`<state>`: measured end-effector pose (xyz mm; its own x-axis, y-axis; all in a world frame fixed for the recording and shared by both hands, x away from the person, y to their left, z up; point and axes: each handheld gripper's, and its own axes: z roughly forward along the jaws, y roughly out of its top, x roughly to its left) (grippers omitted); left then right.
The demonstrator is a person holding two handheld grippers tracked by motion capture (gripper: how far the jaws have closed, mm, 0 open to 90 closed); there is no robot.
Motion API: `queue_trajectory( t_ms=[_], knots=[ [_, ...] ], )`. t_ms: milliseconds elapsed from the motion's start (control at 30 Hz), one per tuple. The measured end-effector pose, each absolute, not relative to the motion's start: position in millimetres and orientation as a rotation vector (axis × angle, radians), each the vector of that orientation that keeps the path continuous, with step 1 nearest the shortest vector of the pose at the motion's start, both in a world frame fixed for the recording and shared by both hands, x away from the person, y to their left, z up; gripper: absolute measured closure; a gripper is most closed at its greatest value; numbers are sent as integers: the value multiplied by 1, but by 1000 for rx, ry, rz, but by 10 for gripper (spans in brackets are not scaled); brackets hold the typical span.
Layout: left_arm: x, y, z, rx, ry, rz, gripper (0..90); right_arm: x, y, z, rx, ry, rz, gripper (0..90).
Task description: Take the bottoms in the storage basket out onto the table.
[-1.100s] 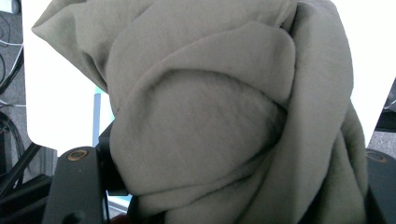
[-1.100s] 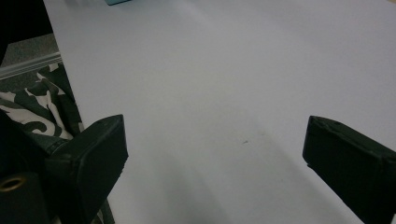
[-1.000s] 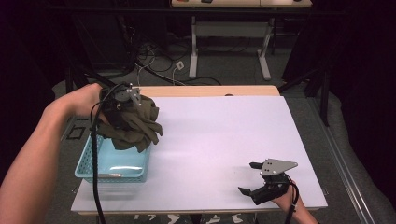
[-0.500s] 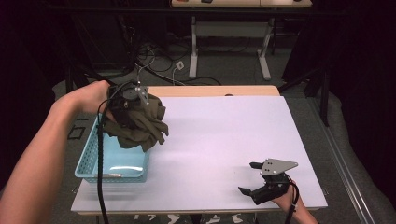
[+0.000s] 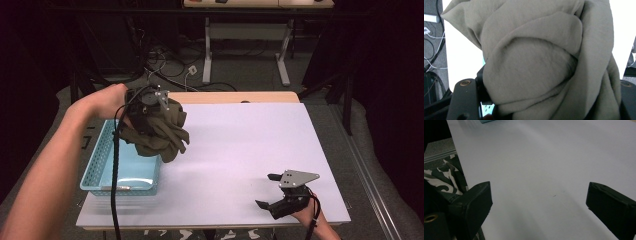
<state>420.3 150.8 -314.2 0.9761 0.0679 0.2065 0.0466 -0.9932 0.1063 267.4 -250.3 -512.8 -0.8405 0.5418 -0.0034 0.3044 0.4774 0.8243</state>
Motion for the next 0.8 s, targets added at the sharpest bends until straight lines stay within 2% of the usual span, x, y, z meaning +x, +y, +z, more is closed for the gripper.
queue_trajectory(
  t_ms=[800],
  knots=[
    [420,123,-315,3019,5,321,297,267,-250,-513,721,2461,1296,66]
  ],
)
